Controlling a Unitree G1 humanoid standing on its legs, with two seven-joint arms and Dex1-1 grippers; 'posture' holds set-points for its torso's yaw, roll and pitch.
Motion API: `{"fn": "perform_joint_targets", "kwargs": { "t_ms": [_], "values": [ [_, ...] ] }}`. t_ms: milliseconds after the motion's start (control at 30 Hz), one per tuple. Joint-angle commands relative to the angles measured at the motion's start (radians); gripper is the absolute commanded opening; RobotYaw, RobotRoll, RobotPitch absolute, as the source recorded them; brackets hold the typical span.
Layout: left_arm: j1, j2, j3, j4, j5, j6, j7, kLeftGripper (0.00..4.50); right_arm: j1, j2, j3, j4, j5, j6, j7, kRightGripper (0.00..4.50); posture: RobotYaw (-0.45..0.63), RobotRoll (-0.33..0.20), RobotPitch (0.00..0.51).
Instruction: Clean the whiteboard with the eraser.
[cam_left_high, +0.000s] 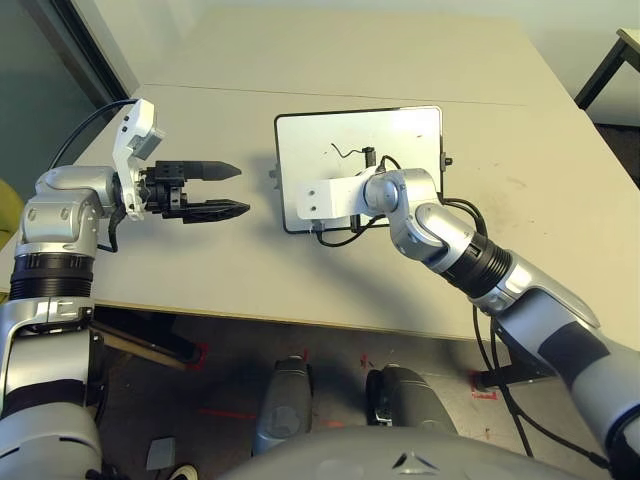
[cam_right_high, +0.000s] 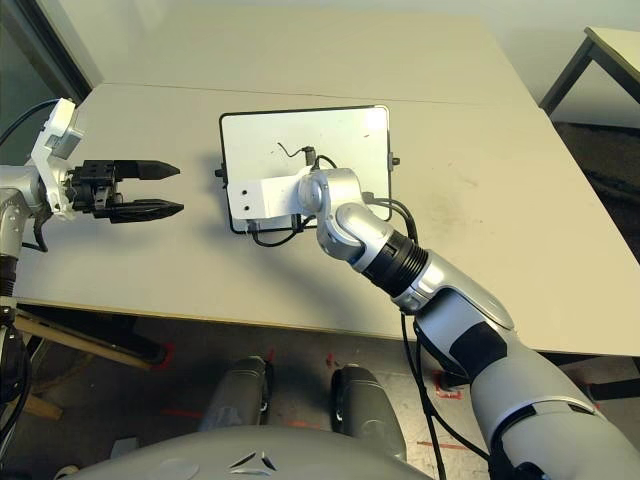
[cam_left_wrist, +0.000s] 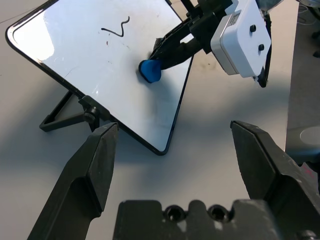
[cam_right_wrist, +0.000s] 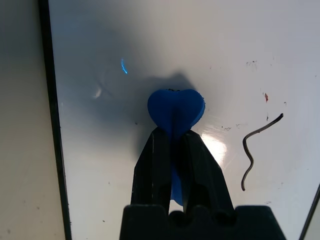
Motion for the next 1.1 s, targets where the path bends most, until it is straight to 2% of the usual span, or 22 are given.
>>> {"fn": "perform_joint_targets", "kwargs": {
  "t_ms": [33,300,500,1100],
  "values": [
    [0.003,0.001,-0.006,-0.015,-0.002,0.001,0.002,4.5,0.024,-0.047,-0.01,0.006,-0.018,0.006,0.035,0.05,0.3,0.0,0.075],
    [-0.007,-0.004,-0.012,-0.007,0.002,-0.003,-0.001,4.5,0.021,-0.097,-0.037,-0.03,-0.021,0.006,0.076,0.05,0.29,0.0,0.076],
    [-0.006,-0.004,-0.012,-0.008,0.002,-0.002,-0.002,4.5,0.016,-0.093,-0.036,-0.053,-0.022,0.01,0.094,0.04,0.3,0.0,0.077],
    [0.001,-0.003,-0.006,-0.02,-0.003,0.0,0.002,4.5,-0.046,0.02,-0.04,0.061,-0.021,-0.025,0.05,0.04,0.31,0.0,0.077]
  ]
}}
